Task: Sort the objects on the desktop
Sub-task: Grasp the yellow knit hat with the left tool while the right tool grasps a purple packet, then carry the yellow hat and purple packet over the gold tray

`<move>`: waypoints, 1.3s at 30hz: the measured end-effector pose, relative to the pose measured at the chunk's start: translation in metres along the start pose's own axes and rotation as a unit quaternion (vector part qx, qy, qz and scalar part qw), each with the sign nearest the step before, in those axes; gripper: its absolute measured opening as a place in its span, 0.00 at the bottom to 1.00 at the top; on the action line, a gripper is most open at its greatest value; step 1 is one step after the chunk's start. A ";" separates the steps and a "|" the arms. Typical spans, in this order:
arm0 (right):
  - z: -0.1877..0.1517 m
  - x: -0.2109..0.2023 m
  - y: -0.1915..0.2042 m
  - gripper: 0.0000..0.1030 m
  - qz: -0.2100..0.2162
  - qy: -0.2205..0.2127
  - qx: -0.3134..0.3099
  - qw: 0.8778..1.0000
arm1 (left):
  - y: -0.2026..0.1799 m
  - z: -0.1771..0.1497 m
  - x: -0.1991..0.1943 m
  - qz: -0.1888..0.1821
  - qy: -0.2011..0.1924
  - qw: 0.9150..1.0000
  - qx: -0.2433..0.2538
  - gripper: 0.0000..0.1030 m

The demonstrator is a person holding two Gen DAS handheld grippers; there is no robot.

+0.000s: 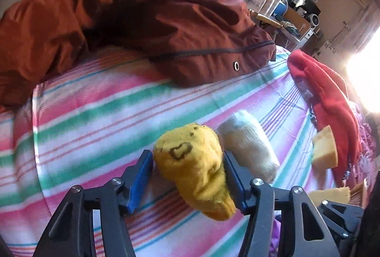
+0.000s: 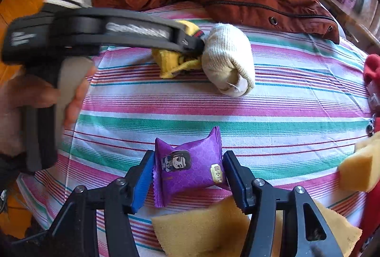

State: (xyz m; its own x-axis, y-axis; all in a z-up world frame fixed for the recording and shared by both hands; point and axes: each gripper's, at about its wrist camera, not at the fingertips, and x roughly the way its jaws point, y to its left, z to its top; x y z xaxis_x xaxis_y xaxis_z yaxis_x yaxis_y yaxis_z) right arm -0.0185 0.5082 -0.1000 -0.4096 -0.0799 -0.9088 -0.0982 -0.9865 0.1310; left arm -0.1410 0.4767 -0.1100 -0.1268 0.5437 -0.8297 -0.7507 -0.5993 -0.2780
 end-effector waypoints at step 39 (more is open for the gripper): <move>-0.005 -0.006 0.047 0.55 0.026 -0.017 -0.056 0.998 | 0.013 -0.125 -0.208 0.201 -0.156 0.966 -0.036 0.39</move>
State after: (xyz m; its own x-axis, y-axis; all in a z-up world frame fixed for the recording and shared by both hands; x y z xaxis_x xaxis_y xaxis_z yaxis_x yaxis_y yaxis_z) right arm -0.0159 0.4616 -0.0903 -0.4418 -0.1291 -0.8878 0.0260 -0.9910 0.1312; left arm -0.0432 0.2822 -0.0018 -0.5971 0.4023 -0.6940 -0.5548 -0.8320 -0.0049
